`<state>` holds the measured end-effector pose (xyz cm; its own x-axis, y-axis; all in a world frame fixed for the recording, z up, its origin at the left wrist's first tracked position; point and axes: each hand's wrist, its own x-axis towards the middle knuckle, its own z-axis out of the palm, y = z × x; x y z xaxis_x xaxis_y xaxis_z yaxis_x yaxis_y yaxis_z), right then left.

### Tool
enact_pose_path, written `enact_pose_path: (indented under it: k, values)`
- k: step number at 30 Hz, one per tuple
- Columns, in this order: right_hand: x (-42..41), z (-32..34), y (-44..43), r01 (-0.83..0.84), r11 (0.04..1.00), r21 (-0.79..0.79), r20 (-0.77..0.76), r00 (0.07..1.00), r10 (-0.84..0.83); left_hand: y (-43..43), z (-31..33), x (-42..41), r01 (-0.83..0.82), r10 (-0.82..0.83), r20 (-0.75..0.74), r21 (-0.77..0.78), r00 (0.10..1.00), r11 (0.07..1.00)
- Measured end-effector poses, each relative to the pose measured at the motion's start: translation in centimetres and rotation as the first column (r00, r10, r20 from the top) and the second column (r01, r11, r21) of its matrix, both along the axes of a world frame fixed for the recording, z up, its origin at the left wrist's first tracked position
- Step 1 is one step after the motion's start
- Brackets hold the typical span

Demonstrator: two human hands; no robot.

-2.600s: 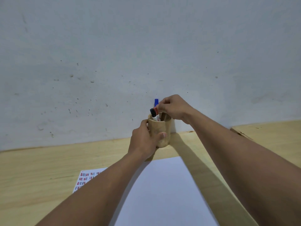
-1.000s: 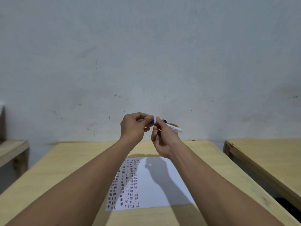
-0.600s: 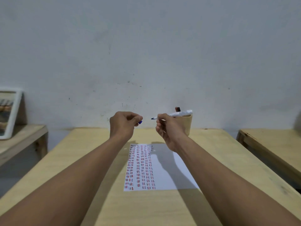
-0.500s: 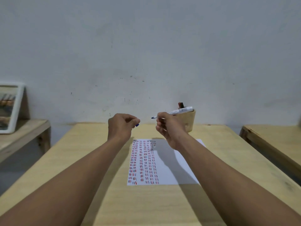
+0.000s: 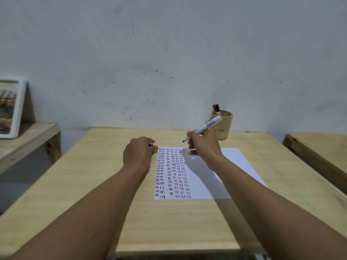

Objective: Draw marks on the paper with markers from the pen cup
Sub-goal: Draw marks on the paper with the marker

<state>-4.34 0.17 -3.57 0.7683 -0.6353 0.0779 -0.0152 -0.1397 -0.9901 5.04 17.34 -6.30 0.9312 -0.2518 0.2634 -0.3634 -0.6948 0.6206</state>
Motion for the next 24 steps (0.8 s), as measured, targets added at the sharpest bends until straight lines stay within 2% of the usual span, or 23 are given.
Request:
enact_pose_path:
  k: [5,8,10,12,16,24]
  values:
    - [-0.1,-0.6,-0.6,0.011,0.996,-0.093,-0.052,0.999,-0.016,1.1,-0.2,-1.0,-0.034,0.034,-0.003,0.021,0.999,0.999]
    - [-0.1,-0.9,-0.6,0.021,0.984,-0.178,-0.075,0.997,-0.034,2.3,-1.3,-2.2,-0.012,0.015,-0.012,0.219,1.0,0.976]
    - [-0.3,-1.4,-0.4,0.041,0.973,-0.226,-0.086,0.994,-0.062,3.0,-2.1,-2.6,0.032,-0.004,-0.073,0.387,0.997,0.922]
    - [-0.4,-2.3,-0.5,0.085,0.96,-0.267,-0.101,0.988,-0.116,3.3,-2.4,-2.9,0.083,-0.024,-0.129,0.48,0.991,0.874]
    - [-0.4,-3.7,-0.7,0.123,0.95,-0.289,-0.124,0.979,-0.164,3.3,-2.4,-3.1,0.133,-0.056,-0.158,0.531,0.986,0.837]
    - [0.0,-4.0,-0.9,0.113,0.935,-0.338,-0.154,0.973,-0.173,3.3,-2.7,-3.0,0.122,-0.049,-0.143,0.56,0.988,0.82]
